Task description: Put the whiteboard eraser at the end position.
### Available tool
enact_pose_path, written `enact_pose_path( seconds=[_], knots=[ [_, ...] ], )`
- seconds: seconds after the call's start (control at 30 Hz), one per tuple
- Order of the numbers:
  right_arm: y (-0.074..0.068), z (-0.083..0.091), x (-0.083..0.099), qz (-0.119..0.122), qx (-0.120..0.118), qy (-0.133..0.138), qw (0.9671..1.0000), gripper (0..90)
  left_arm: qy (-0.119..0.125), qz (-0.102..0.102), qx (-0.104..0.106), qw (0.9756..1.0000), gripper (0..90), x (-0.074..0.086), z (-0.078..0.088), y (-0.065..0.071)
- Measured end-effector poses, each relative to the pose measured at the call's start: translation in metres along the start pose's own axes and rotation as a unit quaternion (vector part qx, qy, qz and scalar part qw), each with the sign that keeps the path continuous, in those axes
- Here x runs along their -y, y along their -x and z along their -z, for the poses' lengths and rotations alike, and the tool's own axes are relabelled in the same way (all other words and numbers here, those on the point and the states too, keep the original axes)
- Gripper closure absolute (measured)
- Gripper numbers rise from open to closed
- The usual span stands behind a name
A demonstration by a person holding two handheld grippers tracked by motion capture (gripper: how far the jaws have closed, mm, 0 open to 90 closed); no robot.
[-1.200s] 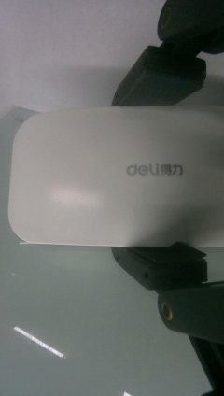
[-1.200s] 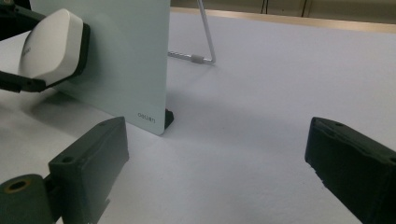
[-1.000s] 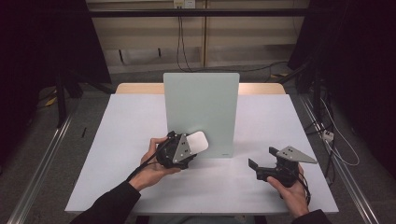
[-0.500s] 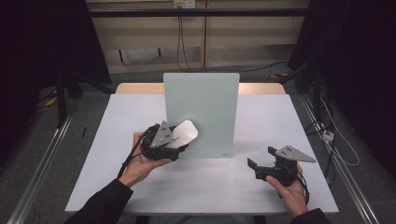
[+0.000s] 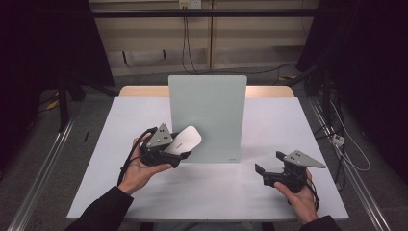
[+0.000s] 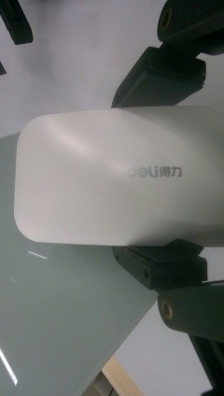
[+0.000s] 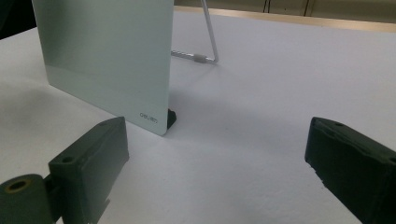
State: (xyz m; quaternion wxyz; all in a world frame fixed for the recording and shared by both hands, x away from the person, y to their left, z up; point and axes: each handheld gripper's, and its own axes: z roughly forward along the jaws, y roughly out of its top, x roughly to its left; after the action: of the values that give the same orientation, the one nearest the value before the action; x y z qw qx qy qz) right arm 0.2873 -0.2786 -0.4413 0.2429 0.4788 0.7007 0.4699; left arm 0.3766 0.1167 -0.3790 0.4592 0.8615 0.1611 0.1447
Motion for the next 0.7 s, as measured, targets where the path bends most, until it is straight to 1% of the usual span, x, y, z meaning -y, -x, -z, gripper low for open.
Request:
enact_pose_path(
  seconds=[0.07, 0.1, 0.17, 0.27, 0.37, 0.43, 0.53, 0.63, 0.7],
  knots=[
    [0.000, -0.001, 0.000, -0.003, 0.001, 0.001, 1.0000, 6.0, -0.008, 0.000, 0.011, 0.9999, 30.9, 0.000, -0.001, 0.001],
    [0.000, -0.001, 0.000, -0.004, 0.001, 0.000, 1.0000, 6.0, -0.013, -0.003, 0.018, 0.9997, 30.9, 0.001, -0.002, 0.001],
    [0.000, -0.003, -0.001, -0.003, 0.001, -0.002, 1.0000, 6.0, -0.018, 0.003, 0.034, 0.9992, 30.9, 0.002, -0.005, 0.001],
    [0.000, -0.003, -0.001, -0.004, 0.001, -0.002, 1.0000, 5.9, -0.027, 0.007, 0.048, 0.9985, 30.9, 0.002, -0.007, 0.003],
    [0.000, -0.001, 0.000, -0.006, 0.003, -0.001, 1.0000, 5.9, -0.034, 0.001, 0.061, 0.9976, 30.9, 0.000, -0.008, 0.008],
    [0.001, -0.002, 0.000, -0.005, 0.001, 0.000, 1.0000, 5.9, -0.043, -0.006, 0.065, 0.9969, 30.9, -0.002, -0.010, 0.010],
    [0.000, -0.001, 0.000, -0.001, -0.001, 0.000, 1.0000, 6.0, -0.053, -0.007, 0.069, 0.9962, 30.9, -0.003, -0.013, 0.013],
    [0.001, 0.001, 0.001, -0.003, 0.000, 0.002, 1.0000, 6.0, -0.072, -0.012, 0.069, 0.9949, 30.9, -0.003, -0.016, 0.016],
    [0.001, 0.001, 0.000, -0.003, 0.000, 0.002, 1.0000, 5.9, -0.076, -0.011, 0.074, 0.9943, 30.9, -0.002, -0.019, 0.019]
  ],
)
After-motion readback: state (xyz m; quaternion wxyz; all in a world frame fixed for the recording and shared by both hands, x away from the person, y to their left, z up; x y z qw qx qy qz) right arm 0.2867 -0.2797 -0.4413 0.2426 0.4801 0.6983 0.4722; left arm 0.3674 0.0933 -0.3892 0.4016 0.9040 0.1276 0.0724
